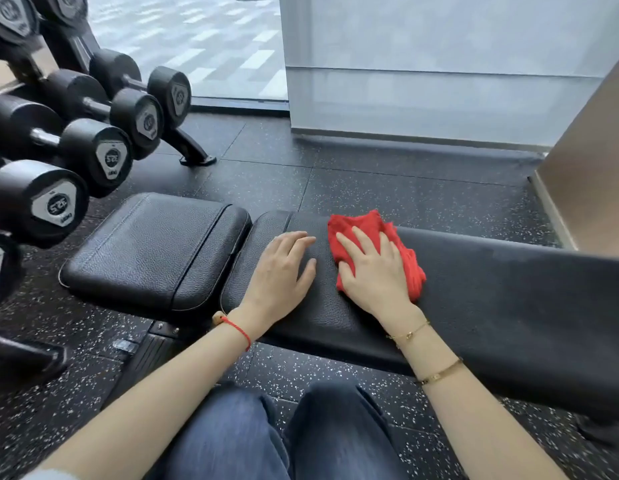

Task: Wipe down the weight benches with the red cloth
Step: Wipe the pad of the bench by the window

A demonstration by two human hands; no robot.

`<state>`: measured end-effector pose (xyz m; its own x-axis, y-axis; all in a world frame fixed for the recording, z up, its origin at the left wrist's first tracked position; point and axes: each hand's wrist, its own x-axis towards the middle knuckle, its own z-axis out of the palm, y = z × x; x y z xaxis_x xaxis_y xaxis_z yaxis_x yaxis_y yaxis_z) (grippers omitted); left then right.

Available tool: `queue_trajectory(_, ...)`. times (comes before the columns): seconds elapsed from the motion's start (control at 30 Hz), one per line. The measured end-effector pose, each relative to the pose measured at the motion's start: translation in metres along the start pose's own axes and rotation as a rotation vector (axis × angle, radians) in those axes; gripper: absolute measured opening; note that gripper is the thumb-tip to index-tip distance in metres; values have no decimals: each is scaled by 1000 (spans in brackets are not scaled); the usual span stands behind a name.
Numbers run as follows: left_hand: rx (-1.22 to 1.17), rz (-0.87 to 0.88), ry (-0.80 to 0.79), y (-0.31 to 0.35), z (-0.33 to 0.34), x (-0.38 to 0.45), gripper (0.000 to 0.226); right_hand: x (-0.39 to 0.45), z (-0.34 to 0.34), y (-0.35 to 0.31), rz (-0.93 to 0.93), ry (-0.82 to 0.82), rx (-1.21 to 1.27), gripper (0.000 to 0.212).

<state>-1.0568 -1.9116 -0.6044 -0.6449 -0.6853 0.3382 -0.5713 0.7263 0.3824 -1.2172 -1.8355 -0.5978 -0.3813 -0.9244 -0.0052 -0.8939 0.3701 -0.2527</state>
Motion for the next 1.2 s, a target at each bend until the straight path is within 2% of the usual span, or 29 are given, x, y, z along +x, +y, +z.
queue_trajectory(0.1,21,3,6,6,6,1,36,-30,1,10,-119,-1,-2,56)
queue_trajectory(0.17,44,2,-11,10,10,1,36,-50,-1,29,-123,22,9,56)
queue_trajectory(0.33,106,-14,-69,19,19,-2,38,-57,-15,91,47,74,-21,55)
queue_trajectory(0.5,116,-48,-51,21,21,-1,40,-5,-26,114,216,76,-14,53)
queue_trajectory(0.63,106,-49,-37,20,22,-1,40,18,-24,91,115,16,8,53)
queue_trajectory(0.77,72,-48,-30,18,21,-1,41,-11,-19,72,-51,-14,23,54)
queue_trajectory(0.87,59,-27,-38,16,19,-3,44,-41,-18,81,-83,5,10,54)
queue_trajectory(0.97,54,-30,-44,14,19,-3,41,-64,-20,108,-15,69,-14,54)
queue_trajectory(1.07,51,-22,-29,13,21,-4,37,-67,-25,137,140,129,-15,53)
queue_trajectory(1.2,31,-29,4,11,22,-3,36,-40,-27,136,351,187,-5,51)
